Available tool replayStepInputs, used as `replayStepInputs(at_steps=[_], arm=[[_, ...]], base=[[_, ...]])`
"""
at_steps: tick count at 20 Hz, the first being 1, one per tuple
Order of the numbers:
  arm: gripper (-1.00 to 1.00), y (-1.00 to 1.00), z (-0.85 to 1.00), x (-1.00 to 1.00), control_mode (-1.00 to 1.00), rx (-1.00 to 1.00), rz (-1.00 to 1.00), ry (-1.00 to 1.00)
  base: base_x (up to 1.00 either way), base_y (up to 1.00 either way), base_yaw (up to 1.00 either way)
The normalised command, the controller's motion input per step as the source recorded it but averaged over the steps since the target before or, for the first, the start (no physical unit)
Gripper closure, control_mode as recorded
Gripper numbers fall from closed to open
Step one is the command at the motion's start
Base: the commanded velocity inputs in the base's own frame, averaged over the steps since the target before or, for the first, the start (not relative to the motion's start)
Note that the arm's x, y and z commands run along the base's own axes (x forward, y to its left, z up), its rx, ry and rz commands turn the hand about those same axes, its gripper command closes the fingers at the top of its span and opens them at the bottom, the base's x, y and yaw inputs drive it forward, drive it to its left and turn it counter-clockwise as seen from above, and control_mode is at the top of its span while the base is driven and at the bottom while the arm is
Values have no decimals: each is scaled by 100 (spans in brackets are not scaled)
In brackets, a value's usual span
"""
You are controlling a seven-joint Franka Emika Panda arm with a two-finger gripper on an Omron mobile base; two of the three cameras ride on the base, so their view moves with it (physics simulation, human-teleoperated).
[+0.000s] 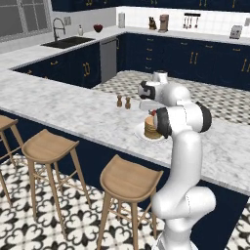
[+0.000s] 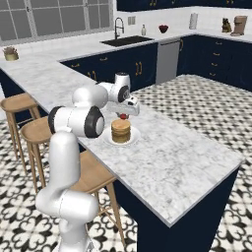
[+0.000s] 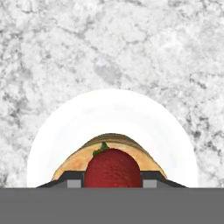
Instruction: Take the strawberry from the fridge and place it on top of the pancake, located on the dining counter.
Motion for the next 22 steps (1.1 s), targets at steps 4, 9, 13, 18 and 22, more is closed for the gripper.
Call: replayStepInputs(at_steps=[4, 9, 13, 18, 22], arm=[[100, 35, -12, -38, -100, -4, 0, 5], [100, 0, -17, -8, -100, -3, 0, 7], [100, -32, -6, 0, -100, 0, 0, 4], [100, -15, 0, 0, -100, 0, 0, 0], [100, 14, -2, 5, -100, -3, 0, 0]], base=[[0, 0, 0], [0, 0, 0], [0, 0, 0], [0, 0, 0], [0, 0, 0]])
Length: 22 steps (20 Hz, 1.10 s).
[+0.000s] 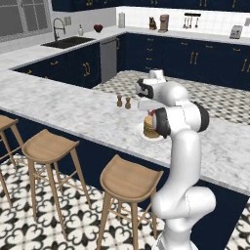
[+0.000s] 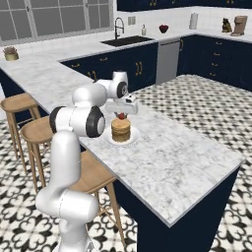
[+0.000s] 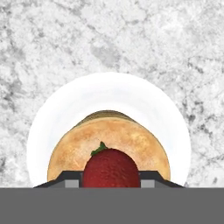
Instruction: Take the strawberry from the fridge and place it on top of the pancake, located on the dining counter.
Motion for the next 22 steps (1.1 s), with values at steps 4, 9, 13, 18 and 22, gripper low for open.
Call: replayStepInputs(at_steps=[4, 9, 13, 18, 22], arm=[[100, 11, -4, 0, -100, -2, 0, 0], [100, -3, 0, -33, -100, 0, 0, 0], [100, -4, -1, -11, -100, 0, 0, 0], [100, 0, -13, 4, -100, 0, 0, 0], [100, 0, -25, 2, -100, 0, 0, 0]], base=[[0, 0, 0], [0, 0, 0], [0, 0, 0], [0, 0, 0], [0, 0, 0]])
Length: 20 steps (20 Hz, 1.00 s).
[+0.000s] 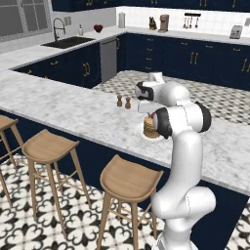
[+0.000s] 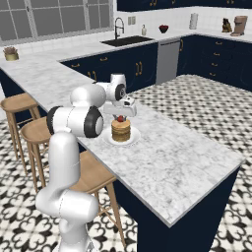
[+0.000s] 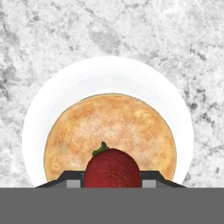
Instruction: Take the strawberry from the fridge and place it on top of the pancake, located on the dining counter.
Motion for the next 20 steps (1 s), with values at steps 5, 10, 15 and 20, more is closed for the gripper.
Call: replayStepInputs(at_steps=[5, 10, 15, 20], arm=[[100, 0, -13, 0, -100, 0, 0, 0], [-100, 0, -5, -5, -100, 0, 0, 0], [-100, 0, 0, -20, -100, 0, 0, 0], [-100, 0, 2, -17, -100, 0, 0, 0]], base=[[0, 0, 0], [0, 0, 0], [0, 0, 0], [0, 0, 0]])
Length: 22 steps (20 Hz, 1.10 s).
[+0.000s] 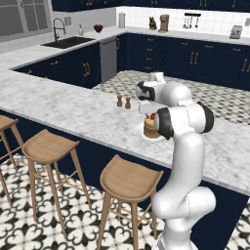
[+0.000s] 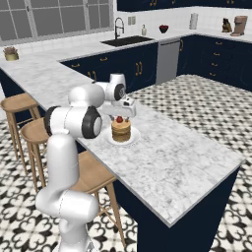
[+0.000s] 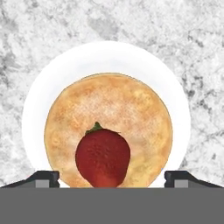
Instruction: Take the strawberry from the fridge and place it on top of the pancake, located on the dining counter.
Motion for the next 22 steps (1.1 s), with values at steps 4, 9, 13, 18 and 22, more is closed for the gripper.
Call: replayStepInputs(at_steps=[4, 9, 13, 18, 22], arm=[[-100, 0, 21, -12, -100, 0, 0, 0], [-100, 0, 47, -34, -100, -3, 0, 1], [-100, 23, 26, -94, -100, -5, 0, 5], [-100, 63, 11, -100, -100, -9, 0, 0], [-100, 98, 1, -100, -100, -13, 5, 0]], base=[[0, 0, 0], [0, 0, 0], [0, 0, 0], [0, 0, 0], [0, 0, 0]])
